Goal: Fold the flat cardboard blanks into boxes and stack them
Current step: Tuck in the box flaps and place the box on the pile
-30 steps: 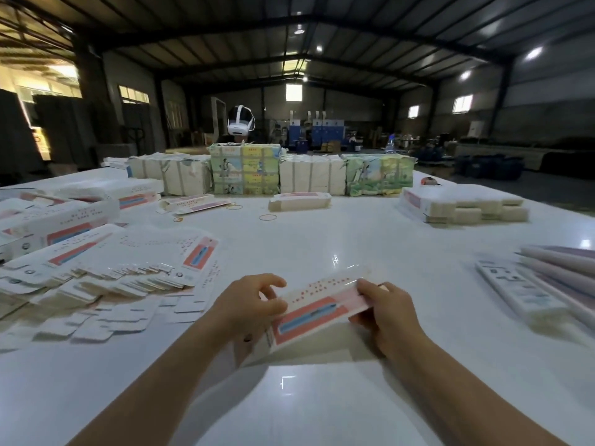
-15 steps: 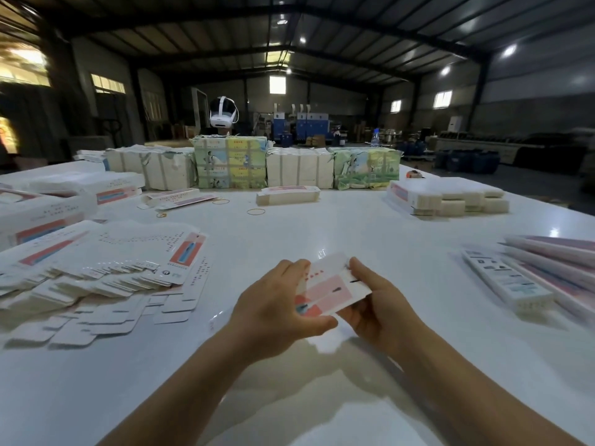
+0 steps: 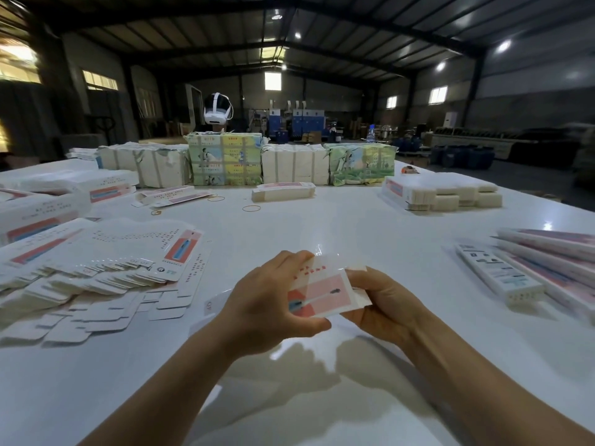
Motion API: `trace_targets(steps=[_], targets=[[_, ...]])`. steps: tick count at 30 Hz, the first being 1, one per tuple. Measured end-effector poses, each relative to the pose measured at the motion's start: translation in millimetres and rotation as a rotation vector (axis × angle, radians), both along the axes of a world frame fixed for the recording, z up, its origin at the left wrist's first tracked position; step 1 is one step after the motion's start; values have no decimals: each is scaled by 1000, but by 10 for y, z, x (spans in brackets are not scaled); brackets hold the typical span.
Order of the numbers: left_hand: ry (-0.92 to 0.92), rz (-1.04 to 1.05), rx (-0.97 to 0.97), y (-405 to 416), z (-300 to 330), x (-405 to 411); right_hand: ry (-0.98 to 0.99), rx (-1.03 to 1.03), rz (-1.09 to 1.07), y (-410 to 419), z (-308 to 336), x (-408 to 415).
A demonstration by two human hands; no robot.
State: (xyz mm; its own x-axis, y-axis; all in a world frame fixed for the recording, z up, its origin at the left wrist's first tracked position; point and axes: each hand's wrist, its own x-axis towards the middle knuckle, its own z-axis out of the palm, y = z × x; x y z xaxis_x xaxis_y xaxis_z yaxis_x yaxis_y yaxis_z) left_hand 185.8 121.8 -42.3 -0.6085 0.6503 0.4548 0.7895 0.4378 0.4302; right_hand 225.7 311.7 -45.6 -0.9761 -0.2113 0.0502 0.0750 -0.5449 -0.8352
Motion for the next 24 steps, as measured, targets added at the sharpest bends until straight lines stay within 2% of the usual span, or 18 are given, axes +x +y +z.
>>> trace_targets(steps=[3,7,10,13,18,21,24], targets=[[-27,-22,-38,-25,7,8,2,17,108,53,23,12],[13,-17,-126,-52,26,20,-44,83,129,88,8,9],[151,30,-224,-87,36,2,-63,164,88,81,46,21],[214,46,-281,-107,35,-24,-64,361,-61,85,73,12],[212,45,-291,-95,56,-30,-24,489,-140,126,81,-7],[182,78,-167,-91,100,-40,3,563,-182,131,87,-2],[115,68,-159,-108,110,-54,-7,542,-188,120,44,3]])
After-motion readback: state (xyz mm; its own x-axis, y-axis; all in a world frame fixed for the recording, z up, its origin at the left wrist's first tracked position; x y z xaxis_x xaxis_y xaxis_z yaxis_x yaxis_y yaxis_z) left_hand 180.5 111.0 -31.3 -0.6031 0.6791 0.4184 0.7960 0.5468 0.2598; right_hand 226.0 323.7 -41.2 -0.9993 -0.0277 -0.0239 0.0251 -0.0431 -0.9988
